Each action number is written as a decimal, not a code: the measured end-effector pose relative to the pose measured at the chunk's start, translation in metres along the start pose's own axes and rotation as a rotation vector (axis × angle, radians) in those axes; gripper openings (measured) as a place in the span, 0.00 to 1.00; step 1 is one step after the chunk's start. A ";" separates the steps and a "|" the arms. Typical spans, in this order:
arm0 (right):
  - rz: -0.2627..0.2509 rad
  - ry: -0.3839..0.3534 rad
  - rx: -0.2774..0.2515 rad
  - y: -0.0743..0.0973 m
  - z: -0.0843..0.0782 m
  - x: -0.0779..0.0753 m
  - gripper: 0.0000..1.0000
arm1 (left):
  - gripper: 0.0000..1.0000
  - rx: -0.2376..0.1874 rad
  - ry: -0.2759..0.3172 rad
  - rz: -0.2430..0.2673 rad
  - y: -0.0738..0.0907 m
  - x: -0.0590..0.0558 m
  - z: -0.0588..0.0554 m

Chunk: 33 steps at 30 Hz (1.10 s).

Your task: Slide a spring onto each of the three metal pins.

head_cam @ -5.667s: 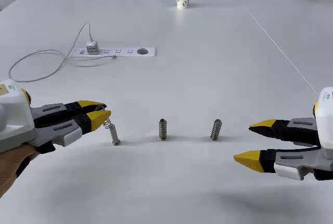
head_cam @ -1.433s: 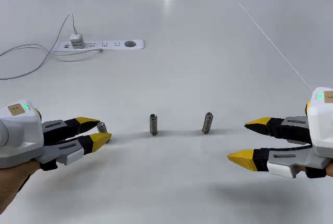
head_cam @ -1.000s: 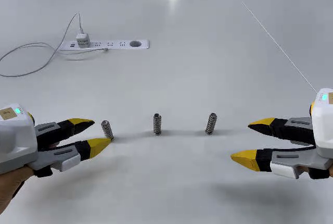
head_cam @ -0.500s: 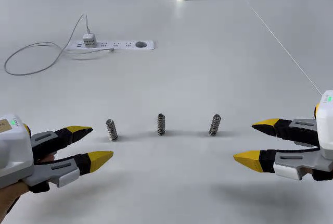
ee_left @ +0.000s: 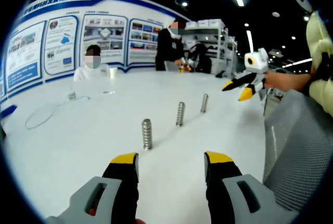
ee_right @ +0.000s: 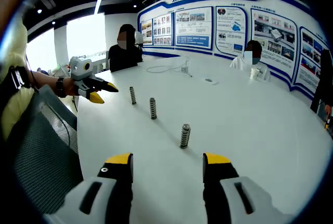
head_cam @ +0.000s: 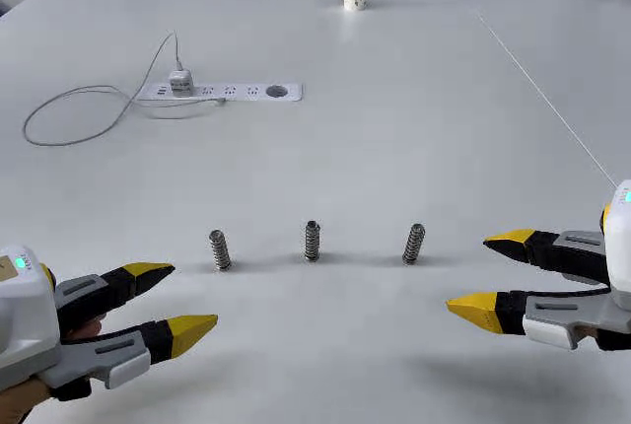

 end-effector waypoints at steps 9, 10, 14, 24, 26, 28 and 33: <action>-0.002 0.006 -0.009 -0.001 0.001 0.000 0.58 | 0.55 -0.008 0.016 0.016 0.007 -0.003 -0.003; -0.002 0.007 -0.011 -0.001 0.002 0.000 0.59 | 0.55 -0.010 0.019 0.018 0.007 -0.003 -0.004; -0.002 0.008 -0.013 -0.001 0.001 0.000 0.59 | 0.57 -0.013 0.025 0.024 0.009 -0.004 -0.005; -0.014 0.013 -0.022 0.000 0.000 0.000 0.62 | 0.61 -0.021 0.035 0.031 0.010 -0.006 -0.006; -0.013 0.012 -0.020 0.000 0.000 -0.001 0.62 | 0.61 -0.023 0.036 0.031 0.010 -0.007 -0.006; -0.013 0.011 -0.020 0.000 -0.001 -0.001 0.62 | 0.61 -0.020 0.037 0.032 0.010 -0.007 -0.007; -0.015 0.009 -0.018 0.001 -0.002 0.000 0.62 | 0.62 -0.018 0.041 0.030 0.009 -0.007 -0.008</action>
Point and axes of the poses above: the centre of the closed fingertips' face, and the gripper's own axes: y roughly backward along the fingers, x roughly to its left, z roughly out of its top, the point moved 9 cm from there along y, roughly backward along the fingers, and after that the axes turned 12 degrees about y, right-handed, at the moved point
